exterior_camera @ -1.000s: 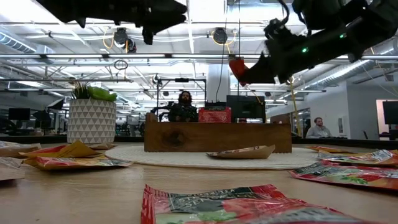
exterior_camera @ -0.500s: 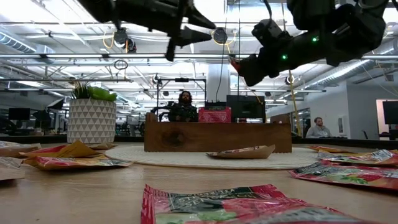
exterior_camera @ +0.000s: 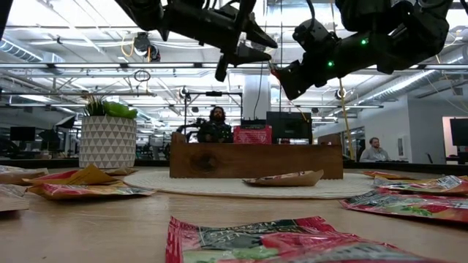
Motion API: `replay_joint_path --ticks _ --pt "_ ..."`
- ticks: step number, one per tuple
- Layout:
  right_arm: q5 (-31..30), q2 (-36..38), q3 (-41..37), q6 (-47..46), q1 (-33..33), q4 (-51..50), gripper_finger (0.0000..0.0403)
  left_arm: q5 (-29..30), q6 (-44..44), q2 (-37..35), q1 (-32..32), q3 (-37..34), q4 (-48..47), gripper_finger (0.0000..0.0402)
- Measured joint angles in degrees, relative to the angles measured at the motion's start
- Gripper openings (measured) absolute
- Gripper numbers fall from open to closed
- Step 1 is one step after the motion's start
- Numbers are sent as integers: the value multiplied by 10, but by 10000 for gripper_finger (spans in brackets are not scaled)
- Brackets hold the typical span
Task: Pick & Place Tea
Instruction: Put the red tea bag into the middle section of the wooden organizer
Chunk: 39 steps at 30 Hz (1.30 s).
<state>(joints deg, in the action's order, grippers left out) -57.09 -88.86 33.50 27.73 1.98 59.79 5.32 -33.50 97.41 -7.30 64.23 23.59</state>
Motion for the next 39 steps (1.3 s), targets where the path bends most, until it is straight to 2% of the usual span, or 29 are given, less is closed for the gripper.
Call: replay_joint_path --ticks 6,12,30,35,39 --pt "-1 0 0 0 0 0 30 27 32 -5 -9 0 -25 122" --pt "-1 0 0 0 0 0 28 42 7 -6 -17 0 -49 122" --pt "3 0 0 -15 0 2 30 51 -13 16 -16 -1 -19 122" --pt "3 0 0 -13 0 -1 28 23 -17 29 -18 0 9 122" --pt "4 0 0 -17 0 0 30 32 -5 28 -18 0 21 122"
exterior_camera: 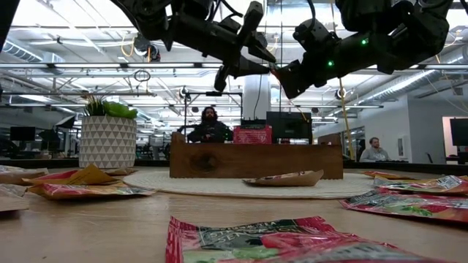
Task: Pick & Place Tea
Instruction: Put the red tea bag into the middle section of the wooden organizer
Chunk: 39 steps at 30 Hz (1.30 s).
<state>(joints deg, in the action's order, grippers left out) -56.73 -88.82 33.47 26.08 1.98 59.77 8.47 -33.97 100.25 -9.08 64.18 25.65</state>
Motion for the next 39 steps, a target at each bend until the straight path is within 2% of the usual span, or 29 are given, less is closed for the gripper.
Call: replay_joint_path --ticks 12,15,19,22,24,32,39 --pt "0 0 0 1 0 0 31 -31 6 0 -10 0 11 120" --pt "0 0 0 2 0 0 28 -46 9 0 -14 0 11 93" --pt "21 0 -1 14 0 0 31 -58 39 0 -19 0 10 16" --pt "61 0 -1 15 4 -2 40 -62 89 -1 -20 0 10 6" --pt "64 0 -1 16 9 -3 44 -67 118 -3 -19 0 3 5" --pt "44 2 -5 2 39 2 44 -68 250 -71 -15 0 -135 2" --pt "98 2 -5 -42 57 5 52 -42 338 -129 3 0 -262 1"
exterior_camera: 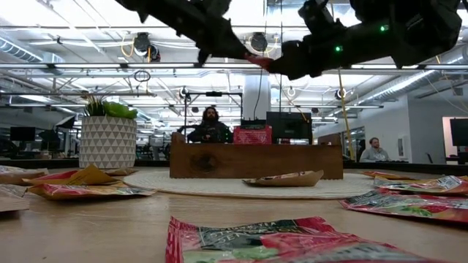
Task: Pick & Place Tea
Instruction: Put the red tea bag into the middle section of the wooden organizer
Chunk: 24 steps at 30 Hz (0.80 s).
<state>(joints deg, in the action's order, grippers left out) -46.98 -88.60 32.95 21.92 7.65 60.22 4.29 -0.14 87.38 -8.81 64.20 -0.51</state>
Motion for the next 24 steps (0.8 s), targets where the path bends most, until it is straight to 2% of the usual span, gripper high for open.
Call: replay_joint_path --ticks 4,6,9,12,15,18,21,24 --pt "20 -1 -4 -38 12 -5 54 89 38 -20 14 0 -48 1" --pt "31 0 -3 -56 20 0 53 109 54 -20 21 0 -50 1" --pt "35 0 -3 -62 38 -1 52 93 92 -30 30 0 -75 1" --pt "35 4 -3 -63 53 2 52 58 172 -31 47 1 -104 1" --pt "37 31 -2 -80 60 -4 52 37 240 -28 75 0 -154 1" --pt "43 78 -2 -94 58 -48 52 33 253 -24 100 18 -221 0" --pt "96 126 -2 -115 43 -103 52 34 240 0 118 60 -296 0" --pt "153 159 -2 -147 23 -145 52 37 265 37 136 104 -324 0"
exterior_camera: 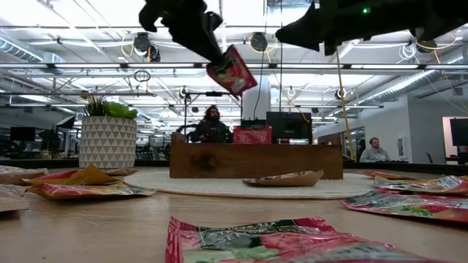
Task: Pick & Place Tea
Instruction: Put the red tea bag into the middle section of the wooden organizer
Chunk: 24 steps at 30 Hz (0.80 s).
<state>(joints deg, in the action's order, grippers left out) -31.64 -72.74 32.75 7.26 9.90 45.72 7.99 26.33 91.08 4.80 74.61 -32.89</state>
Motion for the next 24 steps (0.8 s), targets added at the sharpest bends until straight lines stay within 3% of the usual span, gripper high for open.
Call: replay_joint_path --ticks 6,12,20,24 --pt "34 22 0 -36 -21 -62 52 16 79 100 9 85 -91 0" --pt "34 23 0 -36 -20 -71 52 58 142 174 2 141 -102 0" --pt "34 23 0 -36 -20 -85 52 54 166 205 -19 162 -126 0" --pt "34 23 0 -36 -20 -87 52 13 154 204 -26 163 -125 0"
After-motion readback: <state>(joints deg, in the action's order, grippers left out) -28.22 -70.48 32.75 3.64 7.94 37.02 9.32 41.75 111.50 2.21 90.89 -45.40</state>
